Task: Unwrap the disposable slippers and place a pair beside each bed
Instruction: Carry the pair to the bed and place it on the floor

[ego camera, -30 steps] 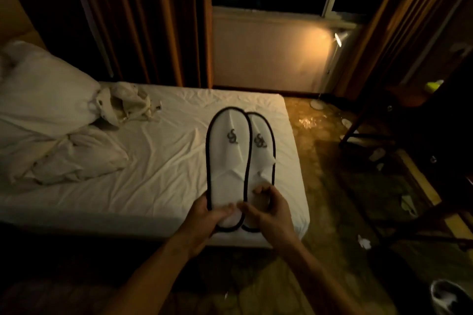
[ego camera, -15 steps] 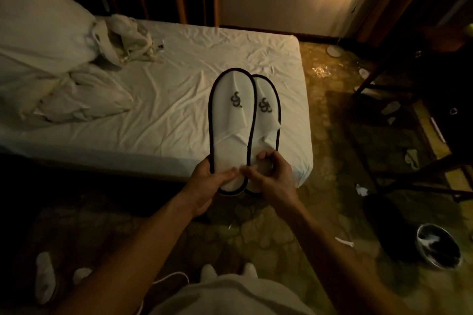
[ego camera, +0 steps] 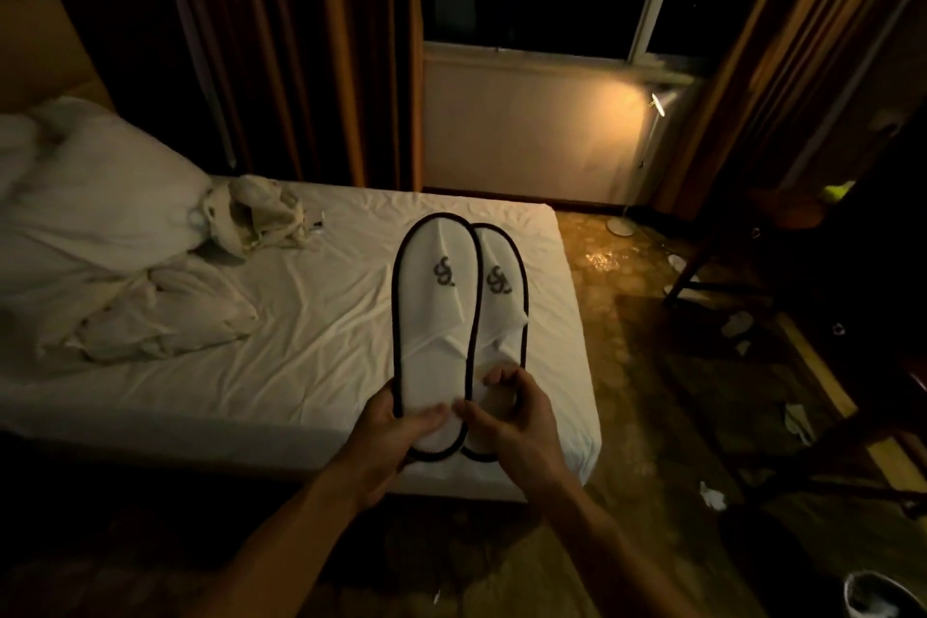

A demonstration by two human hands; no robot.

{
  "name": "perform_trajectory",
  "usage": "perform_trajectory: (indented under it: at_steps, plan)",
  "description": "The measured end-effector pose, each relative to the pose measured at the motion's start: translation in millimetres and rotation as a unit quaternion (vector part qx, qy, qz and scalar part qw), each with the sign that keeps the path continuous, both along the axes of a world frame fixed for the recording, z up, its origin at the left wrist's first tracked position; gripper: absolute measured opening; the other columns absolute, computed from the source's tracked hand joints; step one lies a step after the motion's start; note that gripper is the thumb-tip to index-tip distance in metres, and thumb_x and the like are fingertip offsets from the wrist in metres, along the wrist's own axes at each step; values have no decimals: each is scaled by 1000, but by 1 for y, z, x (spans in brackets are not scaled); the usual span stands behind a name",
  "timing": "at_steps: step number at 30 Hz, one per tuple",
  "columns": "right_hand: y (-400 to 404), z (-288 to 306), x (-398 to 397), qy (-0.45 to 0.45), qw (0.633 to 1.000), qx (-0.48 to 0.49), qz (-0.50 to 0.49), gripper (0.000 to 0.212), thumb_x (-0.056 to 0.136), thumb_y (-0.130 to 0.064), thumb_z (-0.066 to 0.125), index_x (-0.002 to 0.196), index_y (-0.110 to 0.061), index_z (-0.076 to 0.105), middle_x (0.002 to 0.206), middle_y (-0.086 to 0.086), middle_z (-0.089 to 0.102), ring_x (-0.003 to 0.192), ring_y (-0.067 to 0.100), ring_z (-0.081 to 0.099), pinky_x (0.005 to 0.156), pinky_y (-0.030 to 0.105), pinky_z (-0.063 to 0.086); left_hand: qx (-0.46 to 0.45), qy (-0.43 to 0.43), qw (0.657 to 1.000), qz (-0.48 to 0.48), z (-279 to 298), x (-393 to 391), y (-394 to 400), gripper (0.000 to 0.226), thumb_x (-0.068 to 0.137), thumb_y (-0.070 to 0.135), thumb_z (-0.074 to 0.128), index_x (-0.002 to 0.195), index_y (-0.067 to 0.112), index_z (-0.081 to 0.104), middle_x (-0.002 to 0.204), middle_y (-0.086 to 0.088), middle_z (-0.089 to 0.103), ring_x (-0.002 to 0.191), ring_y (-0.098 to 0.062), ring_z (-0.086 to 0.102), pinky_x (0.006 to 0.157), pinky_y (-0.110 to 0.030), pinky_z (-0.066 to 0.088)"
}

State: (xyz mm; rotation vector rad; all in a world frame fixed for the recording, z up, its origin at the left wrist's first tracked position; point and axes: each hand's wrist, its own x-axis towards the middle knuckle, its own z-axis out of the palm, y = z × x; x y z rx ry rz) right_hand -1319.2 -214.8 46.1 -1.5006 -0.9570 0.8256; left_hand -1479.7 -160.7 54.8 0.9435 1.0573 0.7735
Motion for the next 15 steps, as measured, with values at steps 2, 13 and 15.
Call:
perform_trajectory:
  at_steps: [2, 13, 15]
  plan:
    - [-4, 6, 1, 2, 1000, 7, 7, 42, 73, -21, 91, 102, -15, 62, 100, 16, 64, 76, 9, 61, 66, 38, 60, 4, 1, 1000, -3, 3, 2, -2, 40, 84, 0, 76, 121, 13, 66, 104, -6, 80, 95, -22, 77, 72, -30, 62]
    - [-29, -10, 5, 18, 999, -16, 23, 42, 76, -25, 89, 106, -22, 60, 103, 7, 63, 86, 18, 66, 66, 34, 62, -29, 13, 999, -12, -9, 4, -24, 46, 83, 5, 78, 125, 15, 63, 114, -11, 76, 102, -27, 75, 85, -44, 62]
    - [-36, -17, 5, 26, 999, -34, 29, 42, 77, -25, 88, 108, -22, 60, 106, 5, 63, 86, 12, 65, 66, 27, 60, -36, 23, 999, -9, -17, 4, -29, 48, 82, 6, 79, 126, 15, 62, 115, -11, 75, 105, -28, 73, 90, -47, 60]
